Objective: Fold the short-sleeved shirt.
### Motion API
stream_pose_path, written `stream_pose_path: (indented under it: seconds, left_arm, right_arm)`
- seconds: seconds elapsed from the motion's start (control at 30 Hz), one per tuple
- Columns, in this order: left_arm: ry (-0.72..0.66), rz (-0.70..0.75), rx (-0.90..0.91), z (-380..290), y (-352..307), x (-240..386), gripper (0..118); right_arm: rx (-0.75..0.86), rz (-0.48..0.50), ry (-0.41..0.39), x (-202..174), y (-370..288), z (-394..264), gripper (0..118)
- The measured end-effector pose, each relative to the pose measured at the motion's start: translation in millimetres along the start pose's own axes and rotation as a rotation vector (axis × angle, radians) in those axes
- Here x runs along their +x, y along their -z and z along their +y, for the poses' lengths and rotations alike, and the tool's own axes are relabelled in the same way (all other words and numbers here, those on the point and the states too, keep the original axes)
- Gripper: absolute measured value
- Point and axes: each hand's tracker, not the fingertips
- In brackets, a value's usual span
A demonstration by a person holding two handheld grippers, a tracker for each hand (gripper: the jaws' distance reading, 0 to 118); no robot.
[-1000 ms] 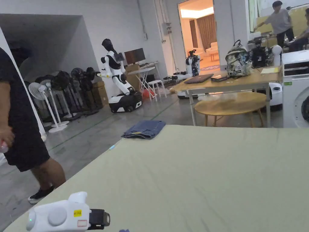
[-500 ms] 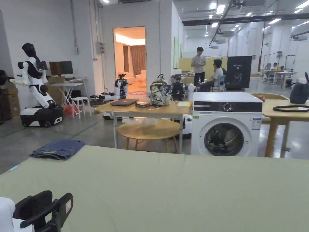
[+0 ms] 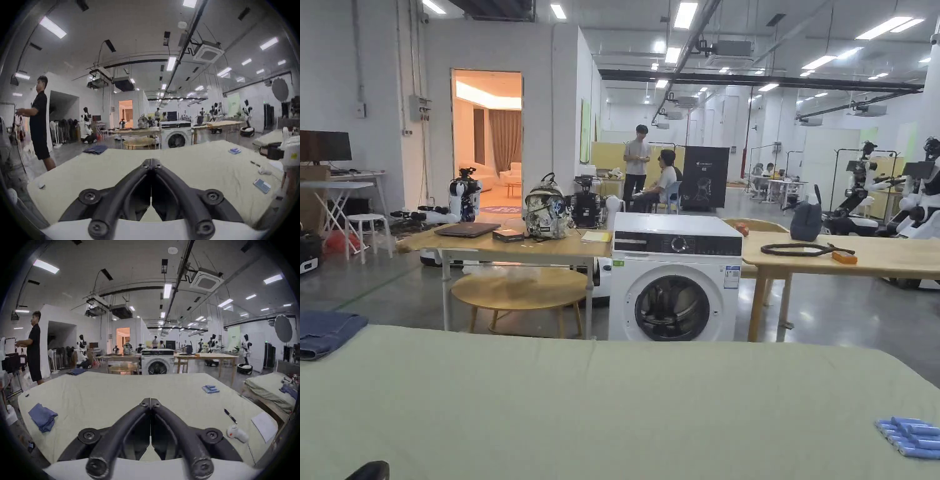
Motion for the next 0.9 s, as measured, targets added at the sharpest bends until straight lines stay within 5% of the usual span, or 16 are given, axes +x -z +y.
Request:
stream_pose_path:
  seconds: [0.43, 0.47, 0.5, 0.57, 0.6, 0.73, 0.9]
  left_arm:
    - [-0.022, -0.025, -0.002, 0.9, -4.0, 4.8, 0]
    - [-0.024, -0.033, -0.004, 1.0, -3.5, 5.3, 0]
    - [-0.025, -0.036, -0.006, 0.7, -2.9, 5.8, 0]
    - [-0.017, -0.032, -0.016, 0.6, -0.8, 9.1, 46]
    - [0.012, -0.028, -0.021, 0.3, 0.4, 11.9, 64]
    - [0.062, -0.011, -0.031, -0.9, 5.1, 21.6, 103]
    - [0.033, -0.047, -0.009, 1.7, 2.8, 23.2, 103]
  right_arm:
    - [0.022, -0.016, -0.029, -4.4, -2.8, 2.1, 0]
    - [0.023, -0.015, -0.029, -4.8, -2.6, 1.9, 2]
    - [0.025, -0.017, -0.031, -5.6, -2.5, 2.1, 26]
    - [0.035, 0.0, -0.035, -6.3, -4.3, 3.6, 76]
    - [0.038, 0.009, -0.04, -6.7, -4.5, 4.1, 90]
    - [0.063, -0.004, -0.061, -10.0, -7.1, 5.6, 95]
    - [0.081, -0.007, -0.068, -15.4, -12.0, 11.1, 95]
